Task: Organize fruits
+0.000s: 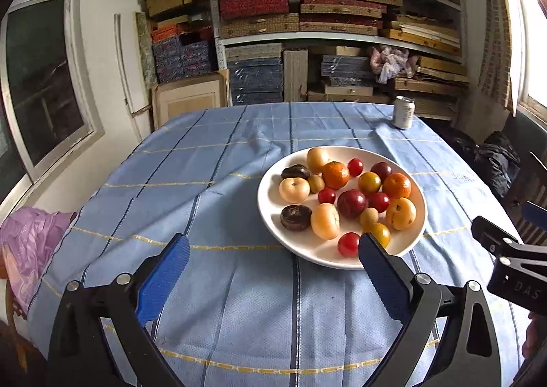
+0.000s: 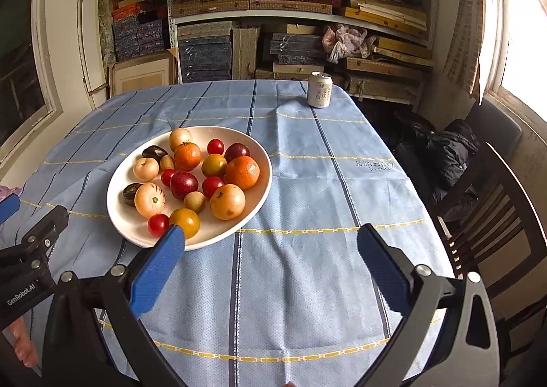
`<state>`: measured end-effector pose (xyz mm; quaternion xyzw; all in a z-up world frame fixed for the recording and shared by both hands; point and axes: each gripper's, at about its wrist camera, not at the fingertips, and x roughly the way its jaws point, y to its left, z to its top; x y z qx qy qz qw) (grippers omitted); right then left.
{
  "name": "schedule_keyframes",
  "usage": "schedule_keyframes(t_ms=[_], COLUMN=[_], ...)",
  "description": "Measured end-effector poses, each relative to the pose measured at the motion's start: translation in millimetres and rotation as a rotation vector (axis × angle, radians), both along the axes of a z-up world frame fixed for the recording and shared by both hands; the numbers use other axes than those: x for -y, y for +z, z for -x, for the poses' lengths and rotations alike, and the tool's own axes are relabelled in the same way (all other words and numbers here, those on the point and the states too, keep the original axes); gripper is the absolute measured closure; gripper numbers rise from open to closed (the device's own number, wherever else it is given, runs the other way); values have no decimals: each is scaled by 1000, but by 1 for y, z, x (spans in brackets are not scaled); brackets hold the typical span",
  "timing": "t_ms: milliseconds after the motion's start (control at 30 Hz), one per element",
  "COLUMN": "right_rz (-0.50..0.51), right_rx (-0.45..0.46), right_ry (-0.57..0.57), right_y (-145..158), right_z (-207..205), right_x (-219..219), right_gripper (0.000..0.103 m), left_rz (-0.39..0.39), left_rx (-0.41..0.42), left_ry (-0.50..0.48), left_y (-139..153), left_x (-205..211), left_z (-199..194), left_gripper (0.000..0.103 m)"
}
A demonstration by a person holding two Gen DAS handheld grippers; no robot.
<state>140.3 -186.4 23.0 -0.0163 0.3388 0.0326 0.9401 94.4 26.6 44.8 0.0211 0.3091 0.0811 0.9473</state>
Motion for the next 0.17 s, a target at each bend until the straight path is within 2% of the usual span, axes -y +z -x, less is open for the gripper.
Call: schedule_keyframes(t_ms=[167], right_rz=[-1], right_rx=[25], right_ry=[-7], right_y=[6], right_z=[5], right_x=[2], right_gripper=[4], left_rz=[-10], left_rx=[-25], left_ry=[-7], left_y=[-2], left_x=[0], left_z=[-3], left_gripper=[3])
